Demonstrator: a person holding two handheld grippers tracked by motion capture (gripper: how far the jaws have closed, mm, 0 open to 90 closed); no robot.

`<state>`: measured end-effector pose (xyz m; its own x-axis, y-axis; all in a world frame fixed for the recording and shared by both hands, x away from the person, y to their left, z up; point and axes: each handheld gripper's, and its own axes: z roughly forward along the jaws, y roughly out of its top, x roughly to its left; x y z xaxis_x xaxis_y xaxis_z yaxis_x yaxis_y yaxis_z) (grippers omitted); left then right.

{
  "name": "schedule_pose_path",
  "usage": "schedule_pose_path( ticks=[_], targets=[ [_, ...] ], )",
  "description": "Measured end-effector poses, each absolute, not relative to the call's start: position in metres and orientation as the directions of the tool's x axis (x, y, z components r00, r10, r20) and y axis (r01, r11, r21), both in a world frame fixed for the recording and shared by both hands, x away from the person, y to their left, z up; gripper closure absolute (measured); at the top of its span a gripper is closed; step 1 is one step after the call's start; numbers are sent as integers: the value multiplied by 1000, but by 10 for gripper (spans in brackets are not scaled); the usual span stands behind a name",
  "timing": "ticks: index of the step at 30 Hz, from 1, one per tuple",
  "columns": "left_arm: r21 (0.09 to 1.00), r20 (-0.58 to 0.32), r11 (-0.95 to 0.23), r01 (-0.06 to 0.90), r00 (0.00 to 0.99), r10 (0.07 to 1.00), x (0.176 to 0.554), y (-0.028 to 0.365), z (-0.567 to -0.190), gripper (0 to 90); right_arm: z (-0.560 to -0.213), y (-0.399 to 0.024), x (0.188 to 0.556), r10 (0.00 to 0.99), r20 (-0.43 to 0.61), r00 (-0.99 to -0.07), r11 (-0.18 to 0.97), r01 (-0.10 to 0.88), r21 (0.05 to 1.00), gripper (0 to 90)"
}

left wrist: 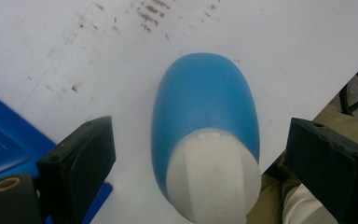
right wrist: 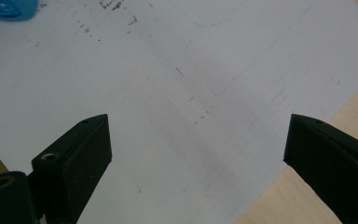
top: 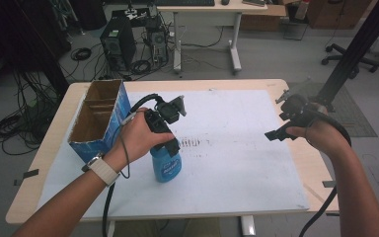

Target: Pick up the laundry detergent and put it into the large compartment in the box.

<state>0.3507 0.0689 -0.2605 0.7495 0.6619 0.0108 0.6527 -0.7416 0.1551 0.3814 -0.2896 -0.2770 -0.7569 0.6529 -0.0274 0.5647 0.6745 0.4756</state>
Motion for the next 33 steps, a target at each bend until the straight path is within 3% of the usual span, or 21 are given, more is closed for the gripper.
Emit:
schedule_pose_path(
  ticks=[33],
  targets=[
    [131,-1,-738,662,744,668,352,65,-285,105,-280,-290,381,654,-21,-756,671,568,476,75]
  ],
)
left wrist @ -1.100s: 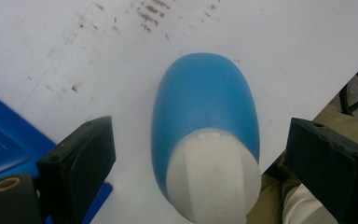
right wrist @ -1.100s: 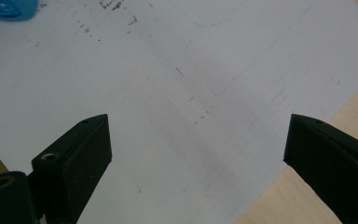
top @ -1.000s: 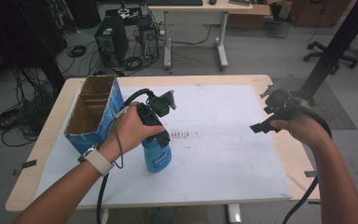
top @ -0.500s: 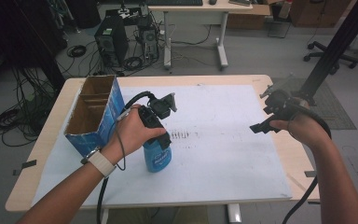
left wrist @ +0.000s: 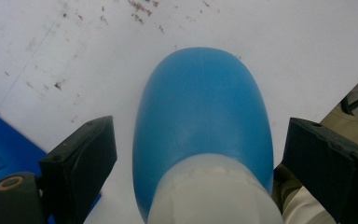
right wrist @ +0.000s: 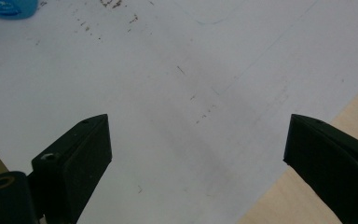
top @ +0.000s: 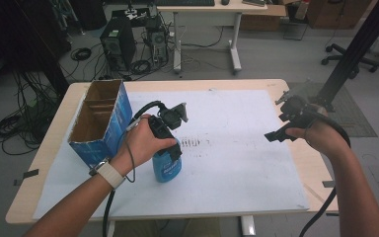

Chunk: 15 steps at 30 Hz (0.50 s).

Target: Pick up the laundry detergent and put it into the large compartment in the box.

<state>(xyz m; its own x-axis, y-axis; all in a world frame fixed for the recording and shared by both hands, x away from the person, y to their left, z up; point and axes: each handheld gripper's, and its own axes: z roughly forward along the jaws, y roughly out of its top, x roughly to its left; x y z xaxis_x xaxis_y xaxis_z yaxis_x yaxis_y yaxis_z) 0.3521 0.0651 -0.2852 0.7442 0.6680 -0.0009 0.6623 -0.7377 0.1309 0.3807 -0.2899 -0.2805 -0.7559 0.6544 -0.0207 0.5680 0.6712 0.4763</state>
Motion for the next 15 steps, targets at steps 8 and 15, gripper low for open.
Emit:
schedule_pose_path(
  ticks=[8,15],
  targets=[
    [121,-4,-735,667,741,672,352,66,-290,143,-282,-290,381,654,-15,-756,671,570,474,75],
    [115,-1,-732,671,737,676,353,66,-294,188,-283,-289,381,652,-14,-758,672,569,474,75]
  ],
)
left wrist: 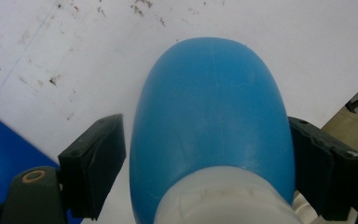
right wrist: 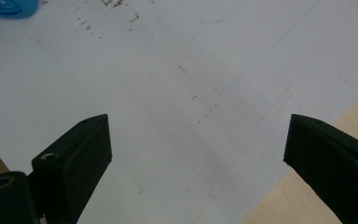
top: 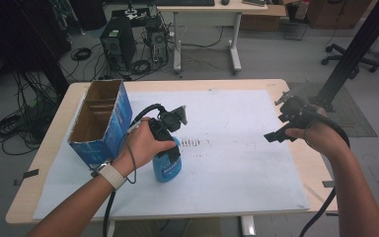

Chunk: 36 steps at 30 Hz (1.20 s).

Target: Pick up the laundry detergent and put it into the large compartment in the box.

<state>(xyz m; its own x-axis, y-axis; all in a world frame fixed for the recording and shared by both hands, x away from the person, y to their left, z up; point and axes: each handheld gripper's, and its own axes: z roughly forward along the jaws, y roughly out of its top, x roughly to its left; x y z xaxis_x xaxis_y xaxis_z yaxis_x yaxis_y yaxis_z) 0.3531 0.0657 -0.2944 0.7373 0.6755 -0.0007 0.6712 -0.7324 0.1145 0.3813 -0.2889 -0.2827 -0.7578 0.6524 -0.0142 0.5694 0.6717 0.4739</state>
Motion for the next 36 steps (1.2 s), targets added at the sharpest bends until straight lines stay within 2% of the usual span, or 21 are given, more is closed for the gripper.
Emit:
schedule_pose_path(
  ticks=[22,36],
  targets=[
    [123,-9,-718,685,724,690,355,65,-294,367,-286,-292,380,656,-10,-755,669,575,472,75],
    [107,-12,-717,688,722,691,355,65,-292,371,-286,-294,379,658,-9,-753,666,577,473,75]
  ],
)
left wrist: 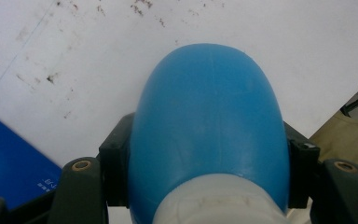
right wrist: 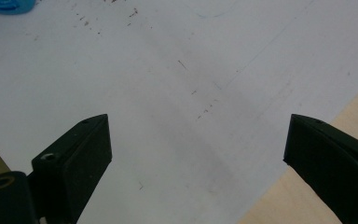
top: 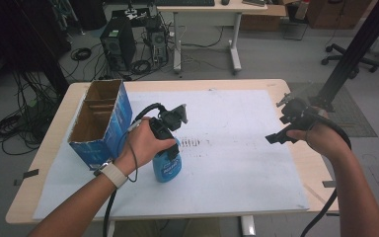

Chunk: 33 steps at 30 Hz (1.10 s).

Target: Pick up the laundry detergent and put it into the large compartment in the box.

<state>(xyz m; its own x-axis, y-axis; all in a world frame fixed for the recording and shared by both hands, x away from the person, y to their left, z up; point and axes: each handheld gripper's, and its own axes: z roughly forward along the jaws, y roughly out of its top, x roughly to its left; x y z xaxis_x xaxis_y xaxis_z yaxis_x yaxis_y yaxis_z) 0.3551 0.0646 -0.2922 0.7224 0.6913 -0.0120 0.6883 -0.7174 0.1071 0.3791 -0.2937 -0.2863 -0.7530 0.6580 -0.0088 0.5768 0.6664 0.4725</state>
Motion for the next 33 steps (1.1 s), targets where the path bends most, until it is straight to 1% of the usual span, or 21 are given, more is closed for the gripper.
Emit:
schedule_pose_path(
  ticks=[13,33],
  targets=[
    [120,-7,-702,702,707,707,355,69,-278,370,-285,-293,379,658,-10,-753,667,576,472,75],
    [149,2,-667,730,674,738,351,82,-238,370,-283,-289,378,653,-13,-757,670,570,477,75]
  ],
)
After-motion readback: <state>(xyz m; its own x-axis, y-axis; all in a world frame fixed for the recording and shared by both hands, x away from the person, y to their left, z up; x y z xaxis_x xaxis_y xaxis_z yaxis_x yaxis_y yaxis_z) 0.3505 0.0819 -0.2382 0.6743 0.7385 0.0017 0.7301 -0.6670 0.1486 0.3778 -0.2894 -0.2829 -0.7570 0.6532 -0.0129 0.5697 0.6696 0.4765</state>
